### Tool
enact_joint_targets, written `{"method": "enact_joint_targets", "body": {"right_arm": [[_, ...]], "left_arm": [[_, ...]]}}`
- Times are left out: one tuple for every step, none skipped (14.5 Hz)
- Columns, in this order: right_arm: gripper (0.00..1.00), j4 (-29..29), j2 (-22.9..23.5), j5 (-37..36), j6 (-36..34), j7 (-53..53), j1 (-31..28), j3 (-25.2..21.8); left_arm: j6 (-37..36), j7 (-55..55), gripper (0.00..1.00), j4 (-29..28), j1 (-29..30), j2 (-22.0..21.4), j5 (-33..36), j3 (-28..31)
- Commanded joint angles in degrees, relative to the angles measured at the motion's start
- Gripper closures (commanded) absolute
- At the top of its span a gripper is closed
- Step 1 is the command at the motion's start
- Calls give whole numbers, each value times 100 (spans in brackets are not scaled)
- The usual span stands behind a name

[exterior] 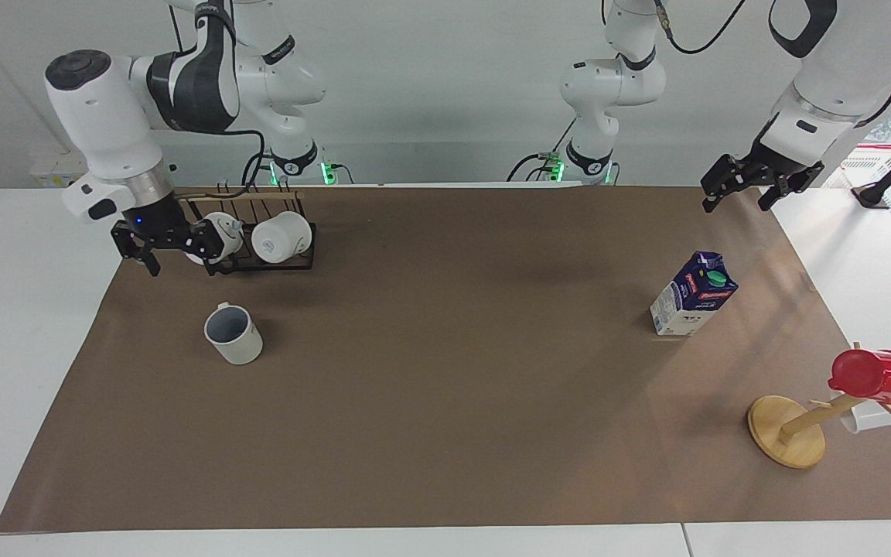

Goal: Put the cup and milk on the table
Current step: 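Reach the right gripper to the dark mug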

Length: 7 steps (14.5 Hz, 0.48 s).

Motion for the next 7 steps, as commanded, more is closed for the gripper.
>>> {"method": "enact_joint_targets", "body": {"right_arm": [[0,-257,416,303,752,-654,-193,33],[0,-284,566,417,868,-698,-202,42],[0,-293,663,496,965,-768,-193,42],[0,-346,725,506,1157,-874,-175,42],[0,-433,752,515,1246,-996,-167,42],[0,-495,839,515,1334,-1233,-175,42],[0,-574,875,515,1509,-1461,-210,42]], "left_arm": [[103,-54,0,-215,52,-174,-105,-20],[95,-54,0,-215,52,-174,-105,-20],[95,-54,0,-215,52,-174,-105,-20],[95,-54,0,-215,52,-174,-105,-20],[95,-54,0,-215,52,-174,-105,-20],[95,-54,0,-215,52,-174,-105,-20],[95,-54,0,-215,52,-174,-105,-20]]}}
